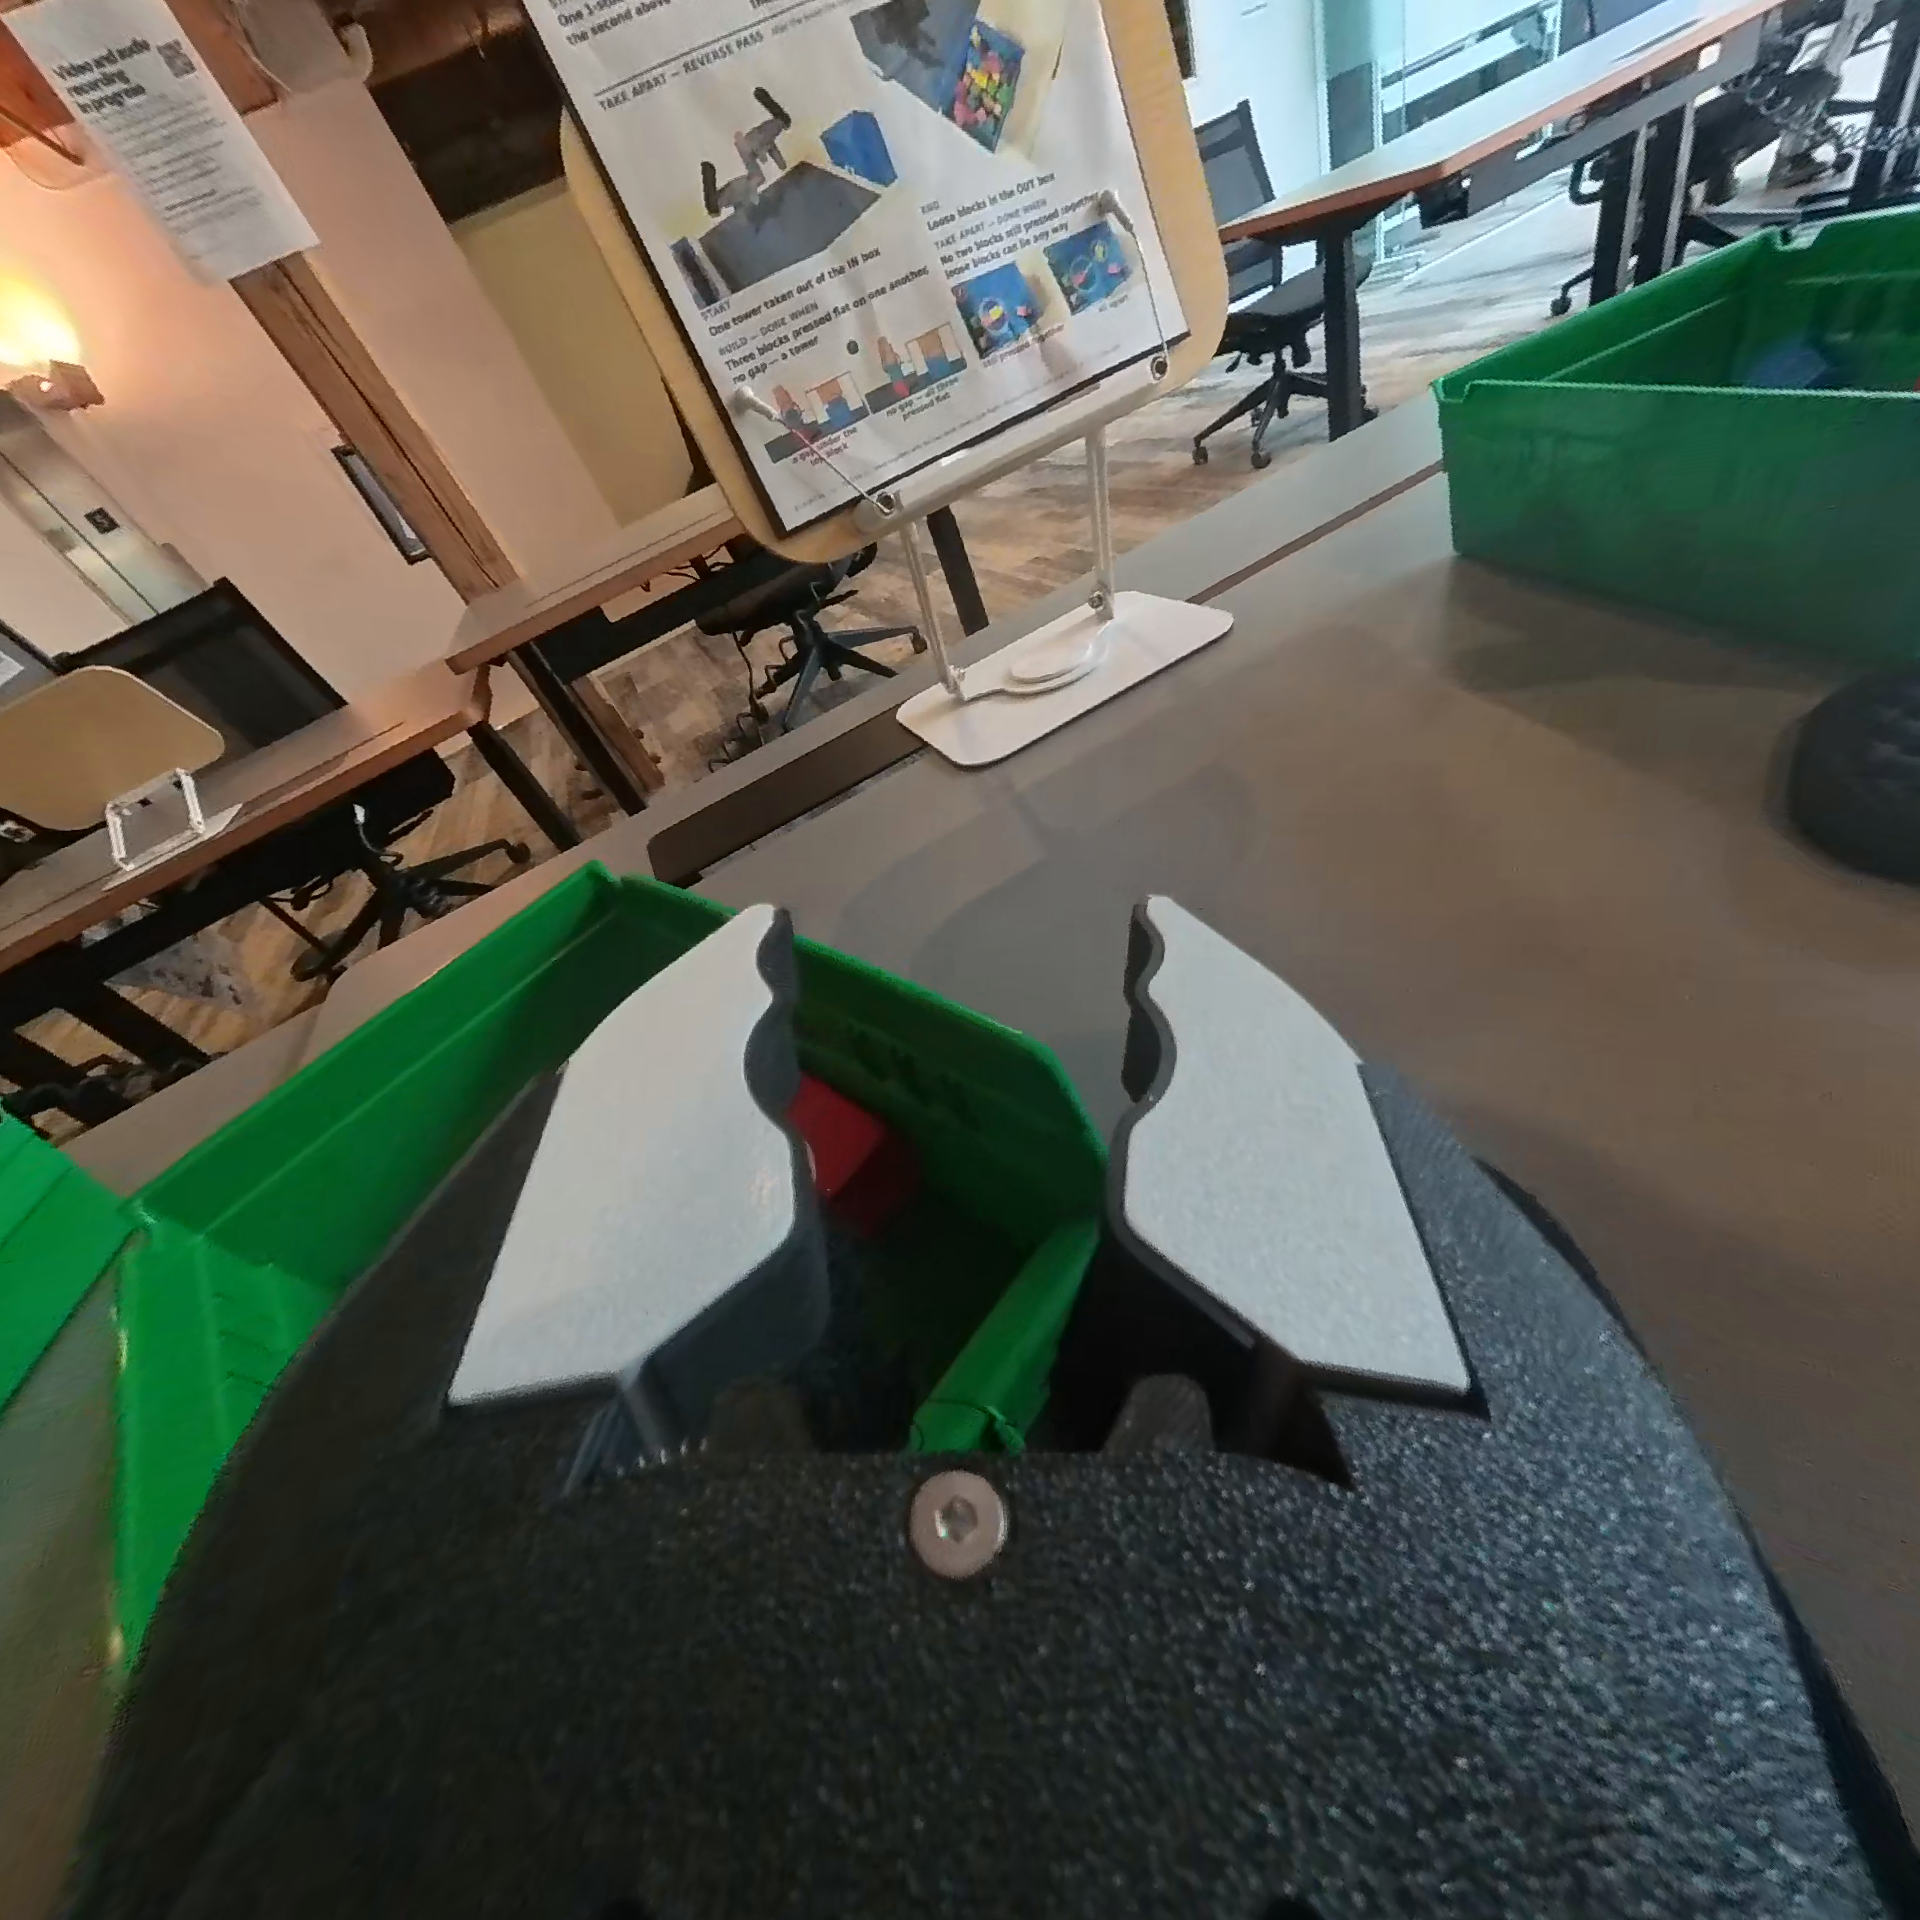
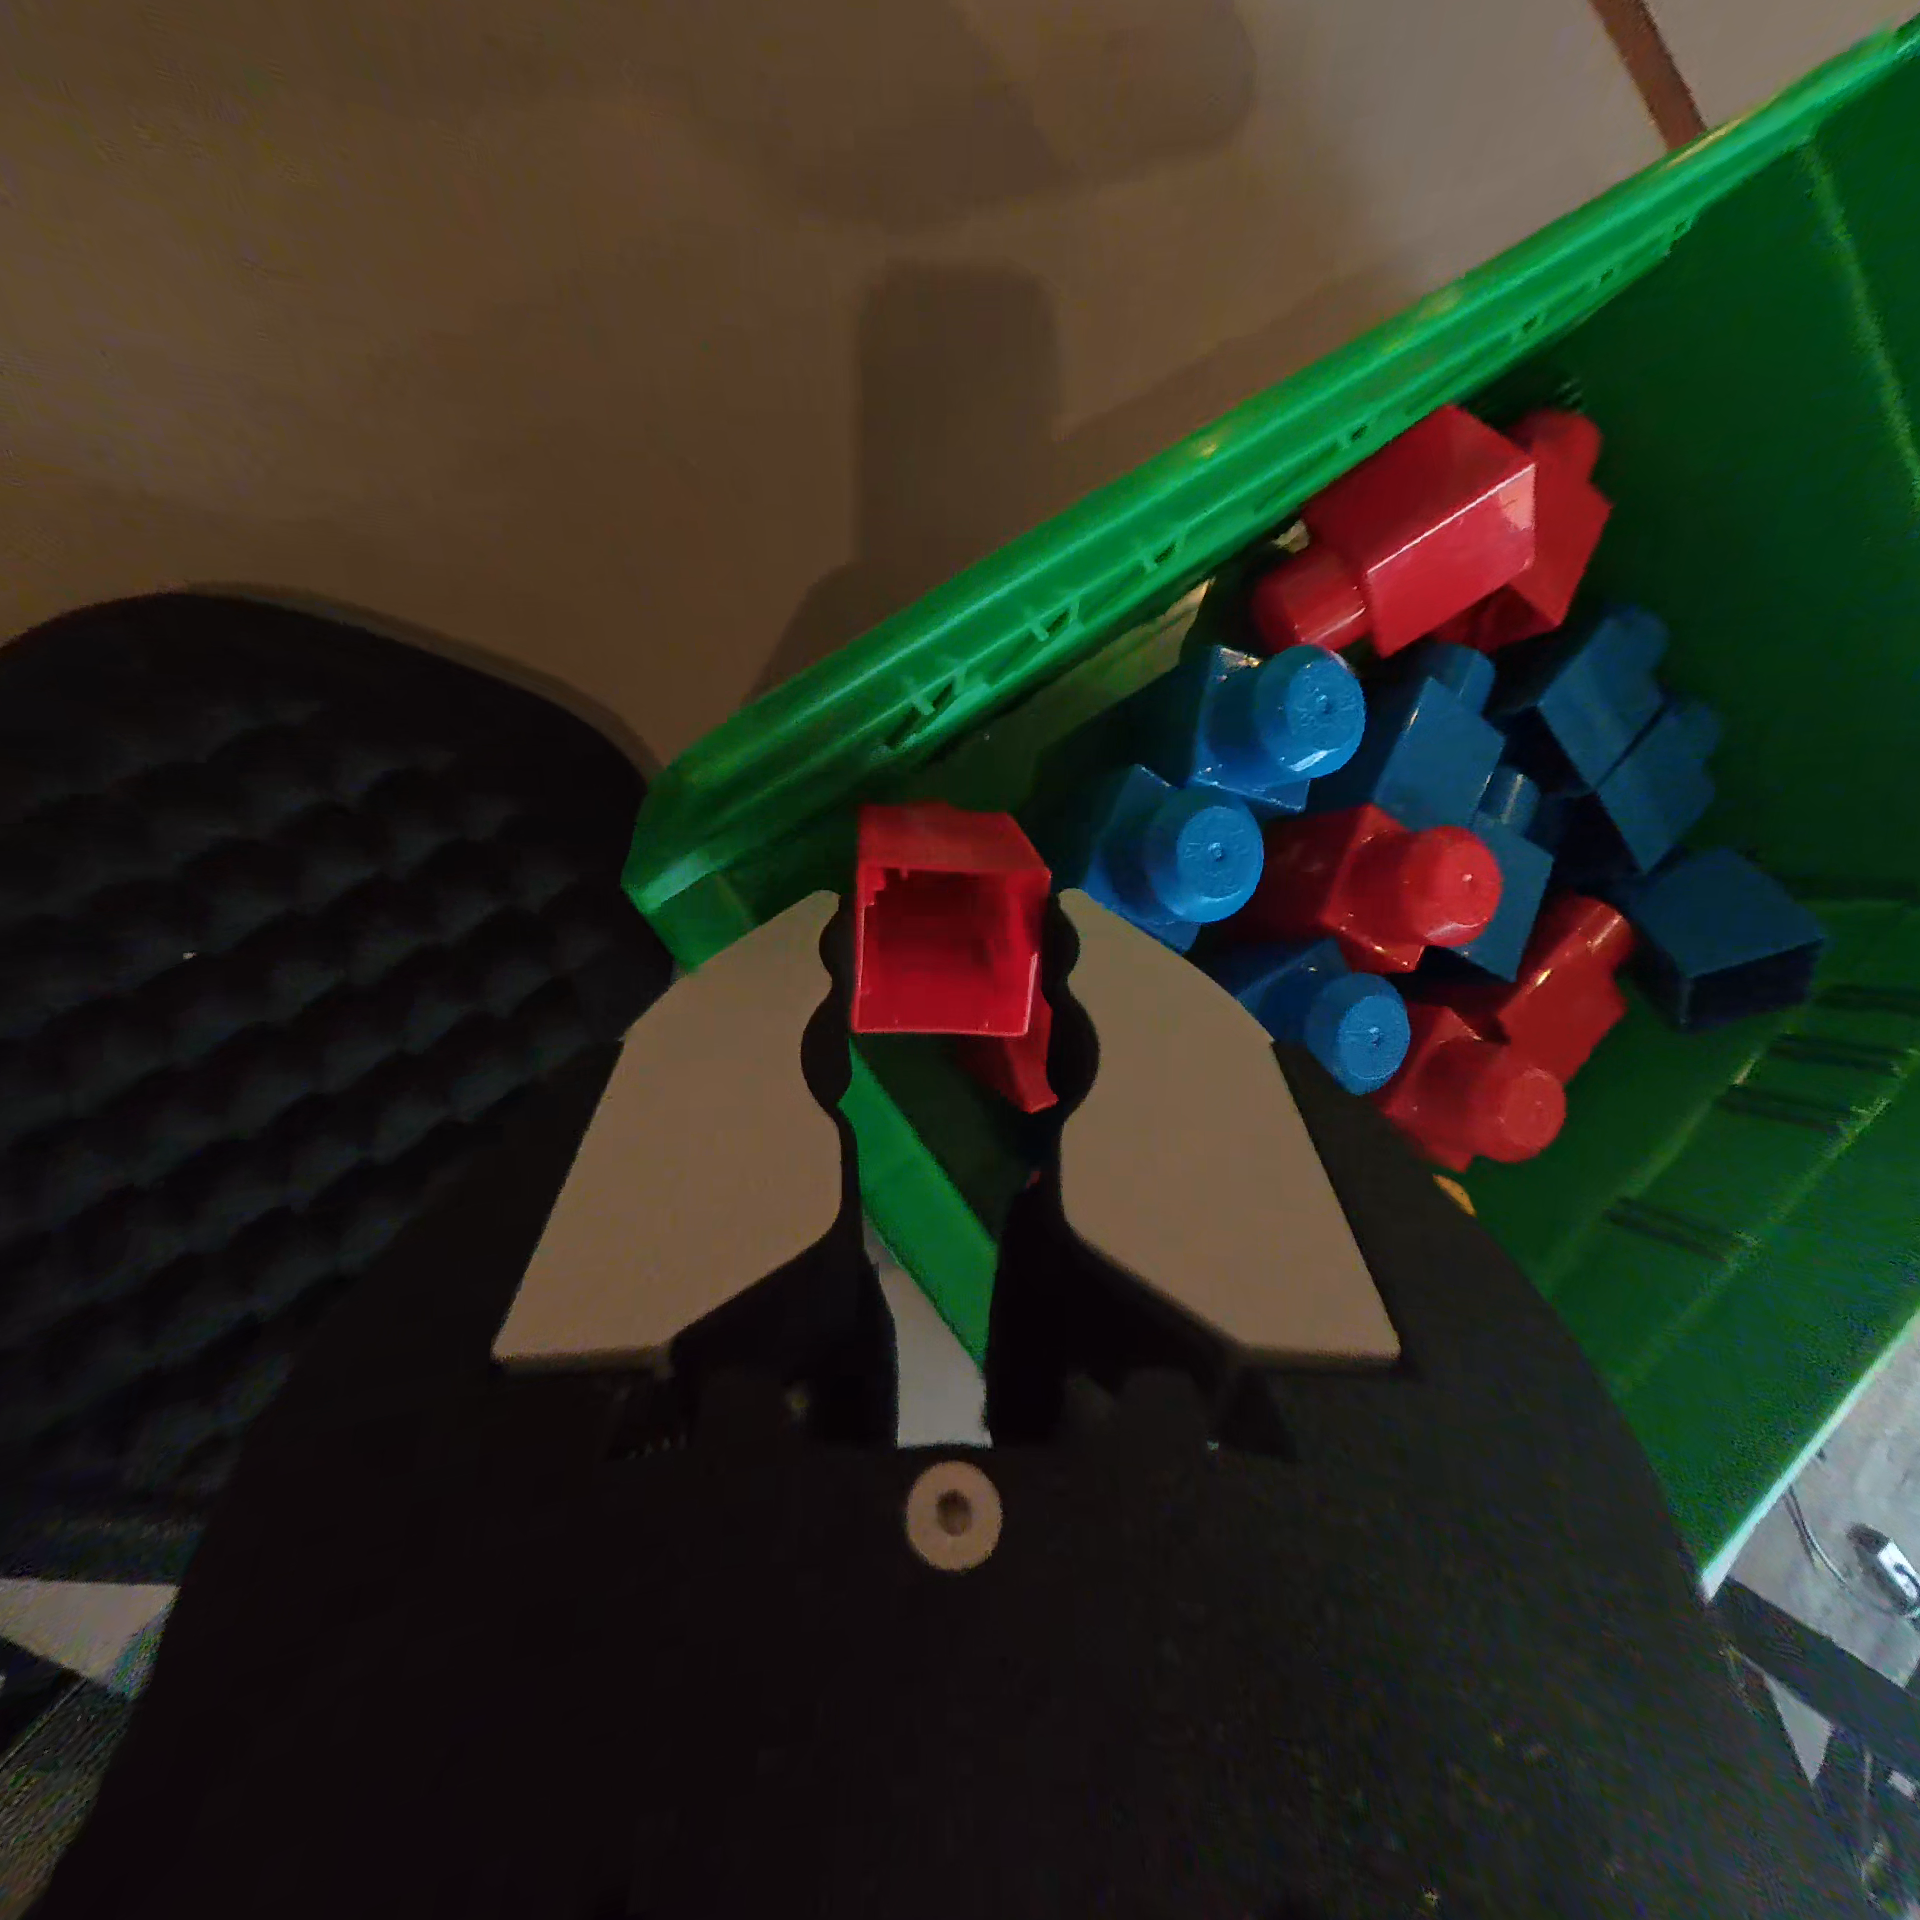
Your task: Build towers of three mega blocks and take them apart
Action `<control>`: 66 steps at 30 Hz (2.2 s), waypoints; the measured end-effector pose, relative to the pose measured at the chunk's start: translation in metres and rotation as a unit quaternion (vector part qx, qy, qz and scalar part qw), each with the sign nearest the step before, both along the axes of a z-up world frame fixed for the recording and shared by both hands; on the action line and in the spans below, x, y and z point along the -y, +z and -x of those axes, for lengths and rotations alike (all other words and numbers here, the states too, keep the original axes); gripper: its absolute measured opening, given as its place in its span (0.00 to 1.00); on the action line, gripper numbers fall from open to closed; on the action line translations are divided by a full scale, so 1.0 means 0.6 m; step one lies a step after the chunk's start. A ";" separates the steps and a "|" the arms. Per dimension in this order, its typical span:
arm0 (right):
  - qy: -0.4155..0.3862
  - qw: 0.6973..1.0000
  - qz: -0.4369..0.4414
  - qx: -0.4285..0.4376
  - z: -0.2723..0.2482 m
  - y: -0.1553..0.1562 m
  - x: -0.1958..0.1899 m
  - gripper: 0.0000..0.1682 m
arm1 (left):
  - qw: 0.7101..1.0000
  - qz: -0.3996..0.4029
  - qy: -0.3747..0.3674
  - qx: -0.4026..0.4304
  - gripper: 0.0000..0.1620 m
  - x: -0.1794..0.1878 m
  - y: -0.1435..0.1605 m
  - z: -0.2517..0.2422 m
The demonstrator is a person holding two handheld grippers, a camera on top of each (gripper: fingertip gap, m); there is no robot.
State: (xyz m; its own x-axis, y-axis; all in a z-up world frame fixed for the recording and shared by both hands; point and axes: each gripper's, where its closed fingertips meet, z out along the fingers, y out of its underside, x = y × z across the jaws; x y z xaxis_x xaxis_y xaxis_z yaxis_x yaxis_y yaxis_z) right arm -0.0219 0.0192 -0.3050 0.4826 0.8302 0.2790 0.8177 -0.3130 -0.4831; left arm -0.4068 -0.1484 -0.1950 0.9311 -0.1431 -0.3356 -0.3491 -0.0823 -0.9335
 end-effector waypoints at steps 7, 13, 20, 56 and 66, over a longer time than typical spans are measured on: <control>-0.018 0.999 -0.025 -0.012 -0.001 0.011 -0.007 0.23 | 1.000 0.007 0.010 -0.016 0.37 0.004 -0.003 0.008; -0.036 0.993 -0.090 -0.068 0.004 0.059 -0.001 0.28 | 0.999 0.013 0.025 -0.021 0.37 0.009 -0.006 0.023; 0.010 0.964 -0.161 -0.211 0.055 0.115 0.056 0.29 | 0.997 0.021 0.061 -0.051 0.37 0.014 -0.002 0.066; 0.024 0.938 -0.208 -0.275 0.046 0.165 0.126 0.28 | 0.891 0.395 0.176 -0.138 0.33 -0.060 -0.219 0.258; 0.032 0.940 -0.213 -0.265 0.051 0.167 0.130 0.28 | 0.909 0.405 0.095 0.005 0.44 -0.073 -0.207 0.203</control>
